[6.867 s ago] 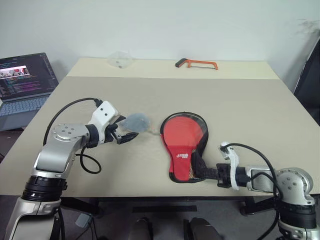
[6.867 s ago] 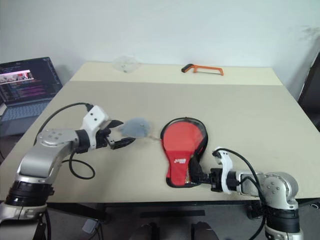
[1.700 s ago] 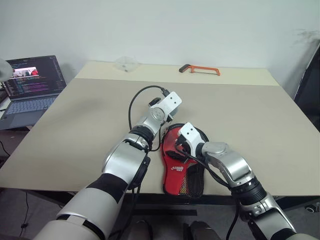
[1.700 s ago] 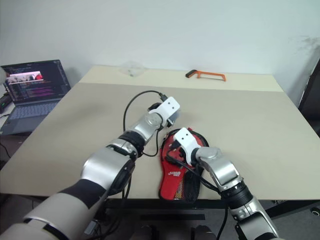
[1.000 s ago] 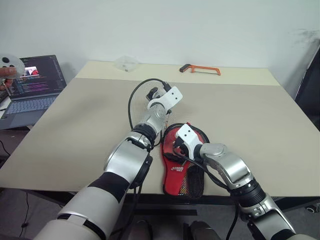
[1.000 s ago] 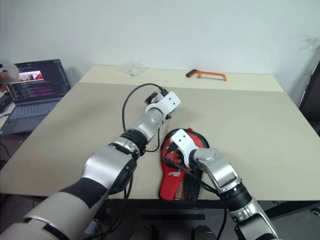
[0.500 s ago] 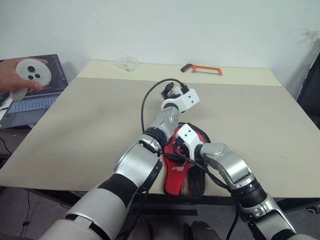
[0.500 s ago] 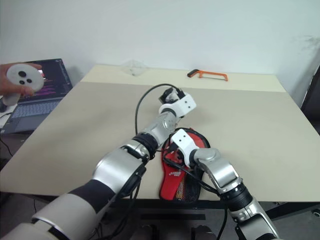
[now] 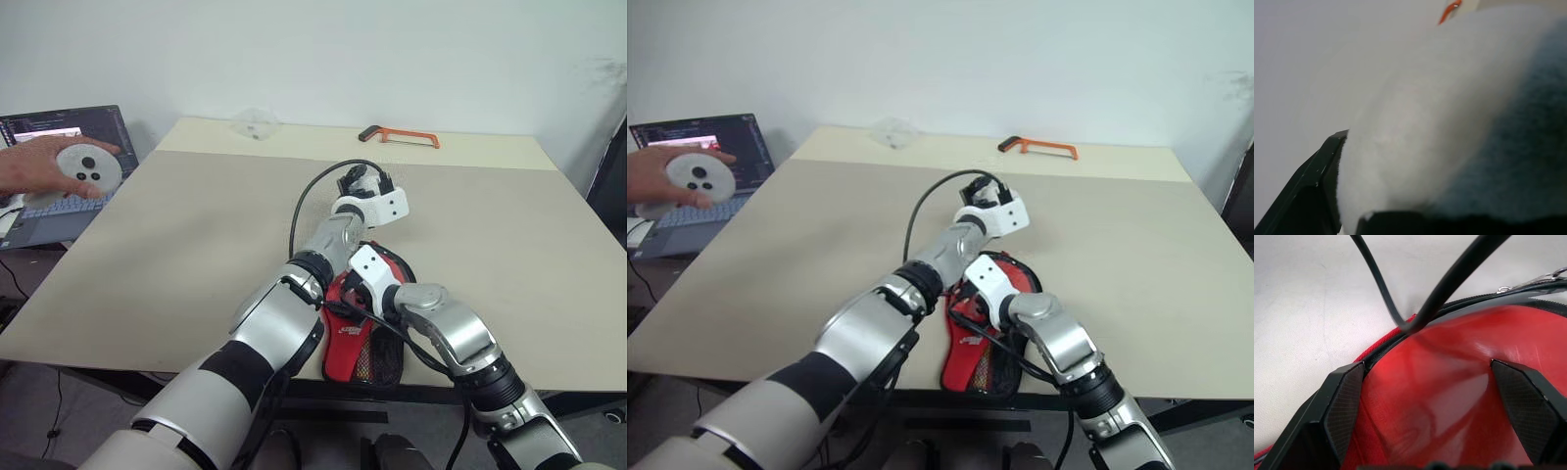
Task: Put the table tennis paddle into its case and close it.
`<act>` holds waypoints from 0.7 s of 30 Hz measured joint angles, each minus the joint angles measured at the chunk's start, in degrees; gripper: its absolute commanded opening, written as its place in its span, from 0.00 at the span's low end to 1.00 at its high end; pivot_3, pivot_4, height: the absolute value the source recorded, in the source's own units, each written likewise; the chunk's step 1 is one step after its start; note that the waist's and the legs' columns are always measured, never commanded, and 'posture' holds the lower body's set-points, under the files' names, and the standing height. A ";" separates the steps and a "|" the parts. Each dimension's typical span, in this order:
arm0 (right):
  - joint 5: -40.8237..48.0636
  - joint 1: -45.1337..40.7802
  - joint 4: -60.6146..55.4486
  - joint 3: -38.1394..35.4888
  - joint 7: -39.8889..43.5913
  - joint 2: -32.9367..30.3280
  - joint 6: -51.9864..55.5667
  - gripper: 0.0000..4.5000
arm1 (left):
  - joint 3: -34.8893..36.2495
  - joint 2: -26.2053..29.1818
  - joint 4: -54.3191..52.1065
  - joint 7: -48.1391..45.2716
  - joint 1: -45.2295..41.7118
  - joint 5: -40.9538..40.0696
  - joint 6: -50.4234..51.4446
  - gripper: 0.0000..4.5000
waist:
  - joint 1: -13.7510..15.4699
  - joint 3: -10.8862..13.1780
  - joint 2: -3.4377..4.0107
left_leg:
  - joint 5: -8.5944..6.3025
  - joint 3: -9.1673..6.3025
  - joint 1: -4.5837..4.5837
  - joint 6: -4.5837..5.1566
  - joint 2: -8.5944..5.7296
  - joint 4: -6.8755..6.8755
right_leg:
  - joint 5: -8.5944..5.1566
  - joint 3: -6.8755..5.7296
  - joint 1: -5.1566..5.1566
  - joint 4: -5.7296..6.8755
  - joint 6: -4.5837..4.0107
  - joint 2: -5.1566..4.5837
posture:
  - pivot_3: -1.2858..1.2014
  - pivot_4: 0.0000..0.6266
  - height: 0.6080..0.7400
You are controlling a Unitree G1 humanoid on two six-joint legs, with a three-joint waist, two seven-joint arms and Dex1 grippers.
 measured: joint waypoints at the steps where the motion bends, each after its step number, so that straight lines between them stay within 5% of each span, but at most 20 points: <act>1: -0.01 -0.01 0.02 0.00 0.00 0.03 0.00 0.99 | 0.00 0.16 -0.01 -0.31 0.01 -0.01 0.39 1.00 | 0.00 0.00 0.00 | 0.01 -0.01 0.00 0.02 0.00 -0.01 | -0.01 -0.01 0.00 0.01 -0.01 0.00 | 0.52 0.24 1.00; 11: -0.04 -0.36 0.20 0.66 0.06 0.33 -0.09 0.99 | -0.26 2.00 -0.07 -1.26 0.70 0.67 -1.16 1.00 | -0.53 0.00 0.00 | 0.09 -0.01 0.04 0.15 0.01 -0.17 | -0.06 -0.01 -0.02 0.02 -0.04 0.01 | 0.52 0.24 1.00; 21: -0.01 -1.45 1.98 0.97 1.33 0.13 -1.18 0.99 | -0.95 2.47 -0.38 -11.57 2.24 -0.20 -3.56 1.00 | -0.93 -0.01 0.01 | 0.09 -0.01 0.09 0.15 0.01 -0.17 | -0.06 0.00 0.00 0.06 -0.05 0.02 | 0.52 0.24 1.00</act>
